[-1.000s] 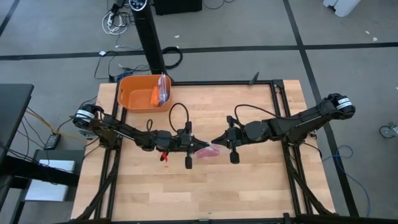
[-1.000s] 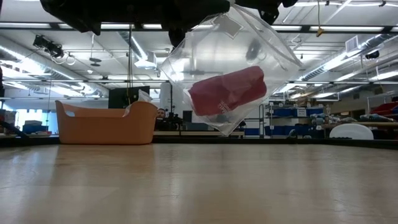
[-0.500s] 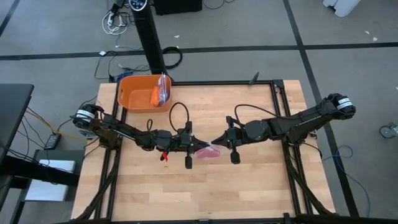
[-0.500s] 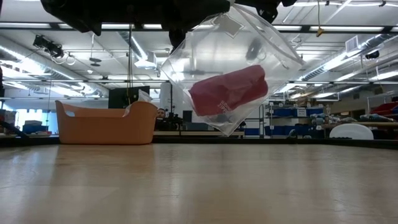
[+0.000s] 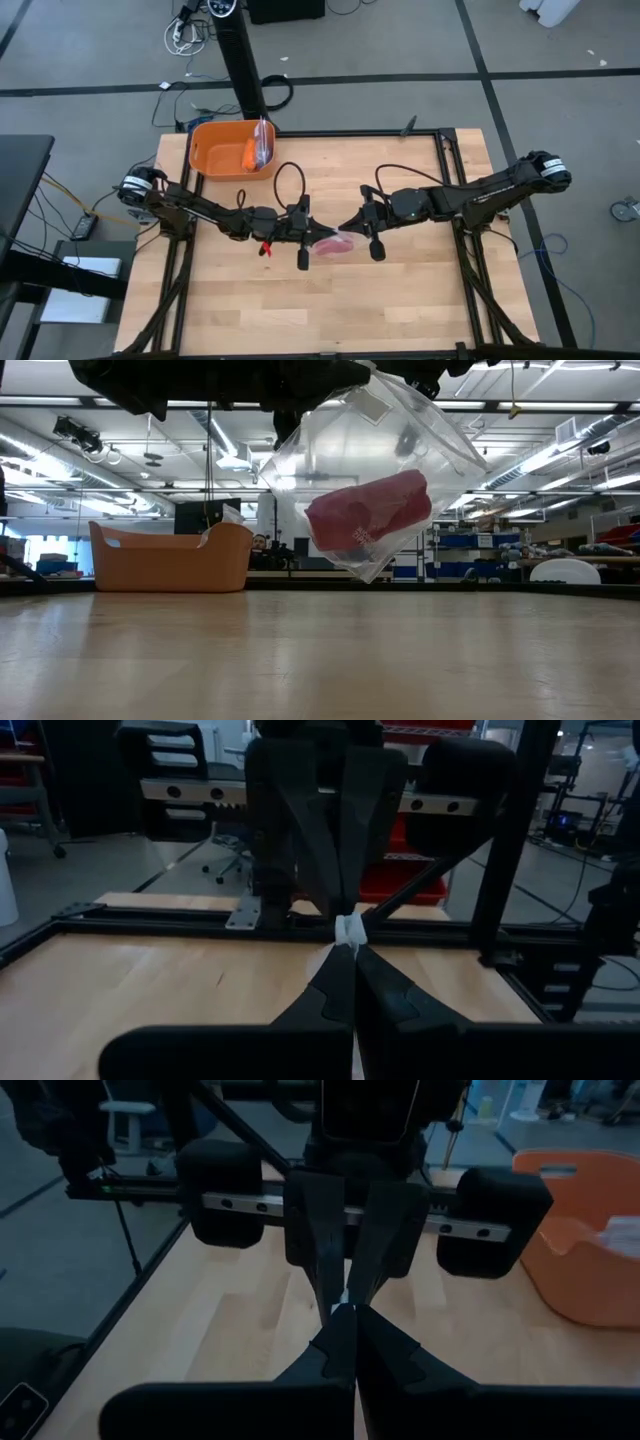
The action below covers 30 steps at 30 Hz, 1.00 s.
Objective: Roll bandage
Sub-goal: Close the transparent zip bag
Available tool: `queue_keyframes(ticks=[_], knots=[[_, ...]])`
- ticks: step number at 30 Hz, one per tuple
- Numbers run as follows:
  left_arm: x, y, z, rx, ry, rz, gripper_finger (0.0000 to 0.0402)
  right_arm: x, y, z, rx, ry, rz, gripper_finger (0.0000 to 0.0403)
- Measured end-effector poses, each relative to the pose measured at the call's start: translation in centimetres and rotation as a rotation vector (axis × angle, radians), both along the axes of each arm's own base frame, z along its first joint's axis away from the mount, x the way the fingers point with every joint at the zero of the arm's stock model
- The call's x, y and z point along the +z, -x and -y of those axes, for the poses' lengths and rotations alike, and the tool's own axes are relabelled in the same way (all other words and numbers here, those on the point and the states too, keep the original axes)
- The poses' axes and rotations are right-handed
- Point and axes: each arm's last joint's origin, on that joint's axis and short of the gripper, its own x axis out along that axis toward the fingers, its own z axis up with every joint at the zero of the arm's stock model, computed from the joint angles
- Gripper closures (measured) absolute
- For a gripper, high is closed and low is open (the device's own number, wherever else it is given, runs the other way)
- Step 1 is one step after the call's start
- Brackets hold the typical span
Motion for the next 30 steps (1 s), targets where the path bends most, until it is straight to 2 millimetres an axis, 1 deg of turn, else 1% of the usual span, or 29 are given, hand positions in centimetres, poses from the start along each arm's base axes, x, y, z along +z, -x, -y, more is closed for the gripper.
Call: queue_keyframes(ticks=[3,8,16,20,23,30], knots=[[-0.2,0.0,-0.1,-0.002,-0.002,-0.014,0.0401,-0.6,-0.4,0.2,0.0,-0.012,-0.025,0.0402],[-0.3,0.0,0.0,-0.004,0.004,-0.024,0.0401,-0.5,-0.6,0.4,-0.018,-0.018,-0.015,0.0385],[0.1,-0.1,-0.1,0.005,-0.01,-0.003,0.0401,1.6,2.0,0.9,-0.03,-0.037,-0.004,0.0326],[0.1,-0.1,-0.1,0.003,-0.012,-0.002,0.0401,1.9,2.8,0.8,-0.029,-0.072,-0.02,0.0298],[0.1,-0.1,-0.1,0.001,-0.014,0.0,0.0401,1.4,2.8,0.3,-0.016,-0.073,-0.056,0.028],[0.1,0.0,-0.1,0.0,-0.015,0.004,0.0401,-0.8,1.0,0.0,-0.024,-0.086,-0.143,0.0238]])
